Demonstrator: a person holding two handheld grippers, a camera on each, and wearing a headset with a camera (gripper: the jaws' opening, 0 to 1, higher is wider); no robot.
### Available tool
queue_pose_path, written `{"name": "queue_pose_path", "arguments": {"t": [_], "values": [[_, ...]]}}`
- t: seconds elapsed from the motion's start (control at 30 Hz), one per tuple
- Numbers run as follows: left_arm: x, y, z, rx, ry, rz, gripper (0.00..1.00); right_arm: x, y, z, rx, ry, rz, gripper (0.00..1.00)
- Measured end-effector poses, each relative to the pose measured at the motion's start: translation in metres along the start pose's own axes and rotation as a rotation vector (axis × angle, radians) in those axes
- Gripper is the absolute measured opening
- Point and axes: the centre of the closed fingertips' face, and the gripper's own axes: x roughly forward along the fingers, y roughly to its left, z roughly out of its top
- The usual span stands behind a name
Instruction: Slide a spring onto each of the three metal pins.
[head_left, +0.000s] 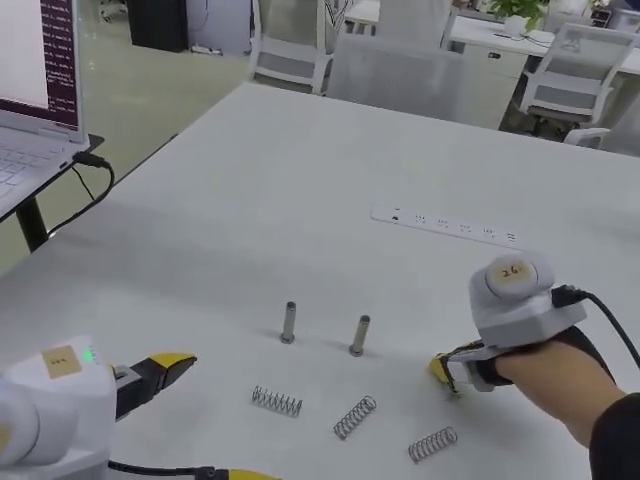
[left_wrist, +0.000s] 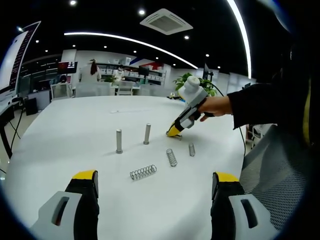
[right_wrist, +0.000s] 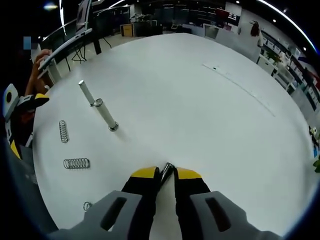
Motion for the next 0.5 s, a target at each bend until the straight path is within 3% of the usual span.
{"name": "queue_pose_path", "arguments": {"t": [0.23,0.5], "values": [[-0.0002,-0.0003,0.0000,-0.003,-0.002,0.000,0.92,0.0016,0.0014,0.0018,-0.051,0.029,0.000,0.09],[-0.0014,0.0004,-0.0012,-0.004,0.000,0.002,0.91,0.0040,0.0017,0.0030,-0.059,0.054,0.004,0.08]]}}
